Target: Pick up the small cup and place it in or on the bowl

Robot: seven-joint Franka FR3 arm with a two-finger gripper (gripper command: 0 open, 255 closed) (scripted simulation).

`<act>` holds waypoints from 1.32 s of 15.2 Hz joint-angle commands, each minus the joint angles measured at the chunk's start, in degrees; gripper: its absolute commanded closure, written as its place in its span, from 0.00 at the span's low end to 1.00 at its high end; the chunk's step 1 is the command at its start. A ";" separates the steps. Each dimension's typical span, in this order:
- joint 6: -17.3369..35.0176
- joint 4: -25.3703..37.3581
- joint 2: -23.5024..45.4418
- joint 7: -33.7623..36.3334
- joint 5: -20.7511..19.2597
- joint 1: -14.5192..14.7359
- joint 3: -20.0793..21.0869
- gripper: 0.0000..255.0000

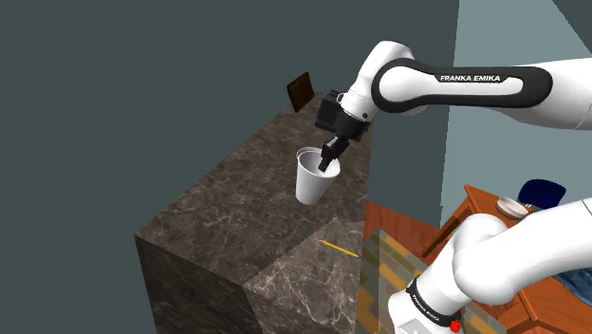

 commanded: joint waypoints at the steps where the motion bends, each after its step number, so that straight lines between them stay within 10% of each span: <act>1: -0.68 2.25 2.06 -2.22 -0.72 -0.94 -1.79 1.00; 20: -11.91 36.01 29.99 -24.42 0.42 -9.53 -16.91 1.00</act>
